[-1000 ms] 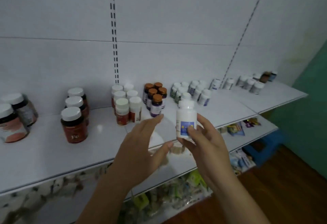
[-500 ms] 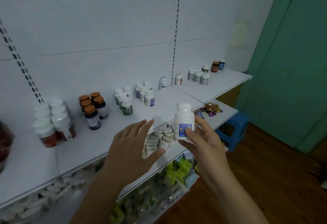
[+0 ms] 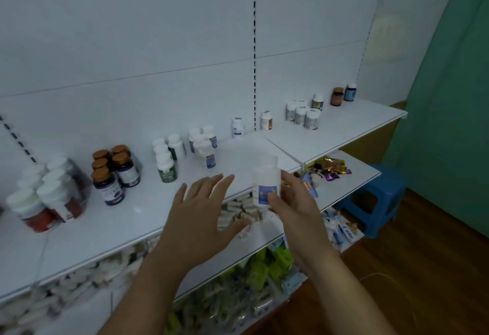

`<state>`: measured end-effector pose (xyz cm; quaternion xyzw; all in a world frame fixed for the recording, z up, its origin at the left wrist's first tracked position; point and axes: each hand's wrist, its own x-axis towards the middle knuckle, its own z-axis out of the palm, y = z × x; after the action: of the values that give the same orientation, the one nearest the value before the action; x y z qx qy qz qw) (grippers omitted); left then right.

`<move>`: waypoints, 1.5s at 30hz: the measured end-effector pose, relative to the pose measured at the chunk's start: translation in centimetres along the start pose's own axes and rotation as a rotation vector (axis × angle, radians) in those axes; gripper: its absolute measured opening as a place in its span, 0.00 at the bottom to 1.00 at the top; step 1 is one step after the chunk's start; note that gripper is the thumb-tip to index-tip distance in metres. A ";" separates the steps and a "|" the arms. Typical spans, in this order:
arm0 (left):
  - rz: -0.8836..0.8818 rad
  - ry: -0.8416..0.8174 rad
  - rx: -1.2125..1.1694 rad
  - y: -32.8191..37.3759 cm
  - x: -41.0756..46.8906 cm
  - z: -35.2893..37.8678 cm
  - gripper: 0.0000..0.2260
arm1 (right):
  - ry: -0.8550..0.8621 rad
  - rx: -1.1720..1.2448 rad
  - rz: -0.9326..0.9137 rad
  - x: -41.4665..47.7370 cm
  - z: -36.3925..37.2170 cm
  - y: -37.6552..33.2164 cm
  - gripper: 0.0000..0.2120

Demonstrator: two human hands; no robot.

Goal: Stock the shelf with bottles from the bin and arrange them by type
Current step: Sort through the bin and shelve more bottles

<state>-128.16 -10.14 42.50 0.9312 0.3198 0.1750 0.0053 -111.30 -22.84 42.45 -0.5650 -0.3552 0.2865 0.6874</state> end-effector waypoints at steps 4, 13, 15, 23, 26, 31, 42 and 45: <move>-0.019 -0.002 0.040 -2.0 2.8 0.9 0.41 | -0.021 -0.073 -0.012 4.3 -0.6 1.9 0.21; -0.119 -0.028 0.102 -7.8 10.9 2.8 0.44 | -0.078 -0.331 -0.023 15.9 1.1 5.5 0.27; -0.147 -0.031 0.105 -9.1 12.0 3.2 0.45 | -0.123 -0.410 -0.036 18.8 1.9 6.4 0.27; -0.227 -0.005 0.115 -11.8 12.8 3.4 0.42 | -0.329 -0.635 -0.079 28.5 5.5 11.8 0.25; -0.292 -0.010 0.147 -11.9 12.8 3.5 0.42 | -0.373 -0.675 -0.060 31.7 7.1 13.8 0.21; -0.381 -0.003 0.159 -11.0 13.5 3.6 0.42 | -0.418 -0.689 -0.094 34.4 8.8 16.2 0.20; -0.498 0.012 0.184 -7.9 14.5 4.1 0.40 | -0.490 -0.586 -0.069 36.1 7.8 16.0 0.27; -0.531 0.011 0.198 -7.1 14.5 4.2 0.40 | -0.512 -0.556 -0.062 35.4 6.7 14.4 0.30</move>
<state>-120.40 4.60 42.38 0.8099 0.5680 0.1404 -0.0417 -95.96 11.94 34.87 -0.6292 -0.5965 0.2903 0.4050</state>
